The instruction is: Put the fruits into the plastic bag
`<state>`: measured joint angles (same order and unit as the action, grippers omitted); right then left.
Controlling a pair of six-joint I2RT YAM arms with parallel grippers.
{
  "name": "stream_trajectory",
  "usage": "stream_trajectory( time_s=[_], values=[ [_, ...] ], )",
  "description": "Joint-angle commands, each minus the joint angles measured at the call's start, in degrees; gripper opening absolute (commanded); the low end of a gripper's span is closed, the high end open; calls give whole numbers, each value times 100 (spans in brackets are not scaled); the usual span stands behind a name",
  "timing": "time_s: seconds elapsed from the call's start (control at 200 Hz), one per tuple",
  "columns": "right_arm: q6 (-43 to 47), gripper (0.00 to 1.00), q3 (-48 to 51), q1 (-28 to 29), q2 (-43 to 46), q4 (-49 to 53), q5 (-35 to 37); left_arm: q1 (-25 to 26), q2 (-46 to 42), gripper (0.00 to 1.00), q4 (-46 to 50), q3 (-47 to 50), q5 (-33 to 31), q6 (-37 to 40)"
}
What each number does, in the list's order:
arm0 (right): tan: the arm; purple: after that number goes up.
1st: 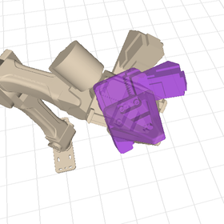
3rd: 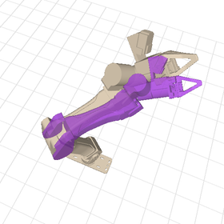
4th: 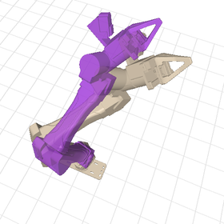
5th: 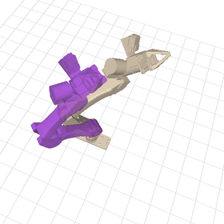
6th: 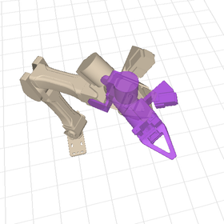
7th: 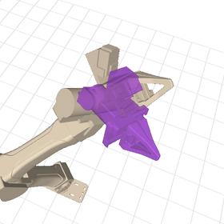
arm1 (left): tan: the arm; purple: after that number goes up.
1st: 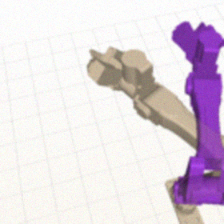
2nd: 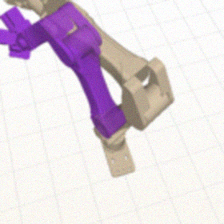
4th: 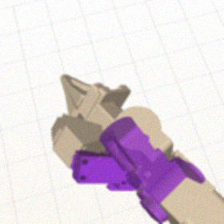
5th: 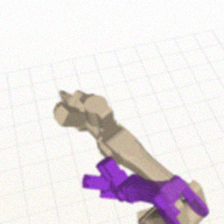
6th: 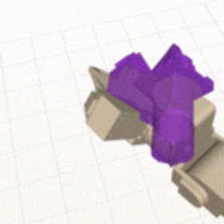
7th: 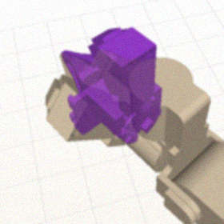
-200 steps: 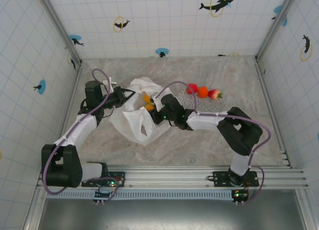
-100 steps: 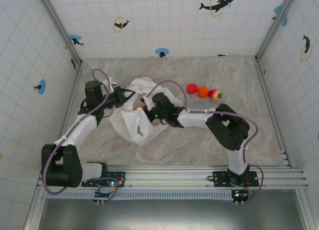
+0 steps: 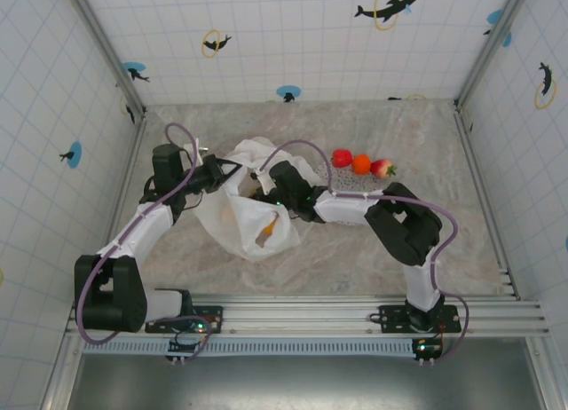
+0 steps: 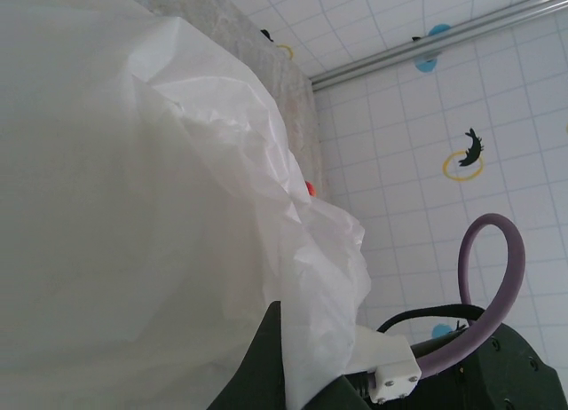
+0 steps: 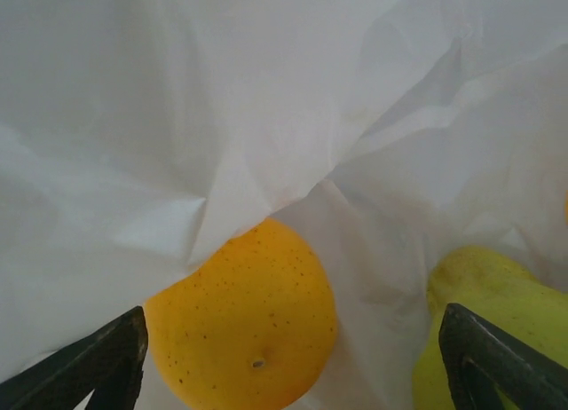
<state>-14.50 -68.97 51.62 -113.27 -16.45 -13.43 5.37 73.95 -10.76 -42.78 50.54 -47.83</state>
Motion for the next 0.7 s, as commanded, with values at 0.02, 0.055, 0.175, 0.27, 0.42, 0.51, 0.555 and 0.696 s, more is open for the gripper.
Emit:
stream_trajectory(
  time_s=[0.02, 0.055, 0.175, 0.27, 0.42, 0.51, 0.555, 0.696],
  values=[
    [79, 97, -88, -62, 280, 220, -35, 34, 68, 0, 42, -109, 43, 160],
    [94, 98, -37, -71, 333, 225, -13, 35, 67, 0, 44, -115, 38, 160],
    [144, 99, 204, -129, 596, 223, 87, 41, 92, 0, 64, -109, 34, 162],
    [167, 99, 423, -183, 840, 221, 205, 35, 93, 0, 76, -121, 28, 169],
    [167, 99, 821, -274, 1255, 236, 540, 35, 93, 0, 116, -122, 2, 195],
    [176, 98, 974, -296, 1480, 401, 922, 35, 102, 0, 132, -116, -1, 202],
    [191, 98, 1025, -288, 1587, 513, 1138, 33, 110, 0, 143, -125, -1, 204],
    [220, 98, 1184, -282, 1904, 838, 1861, 34, 111, 0, 145, -134, 0, 204]
  ],
)
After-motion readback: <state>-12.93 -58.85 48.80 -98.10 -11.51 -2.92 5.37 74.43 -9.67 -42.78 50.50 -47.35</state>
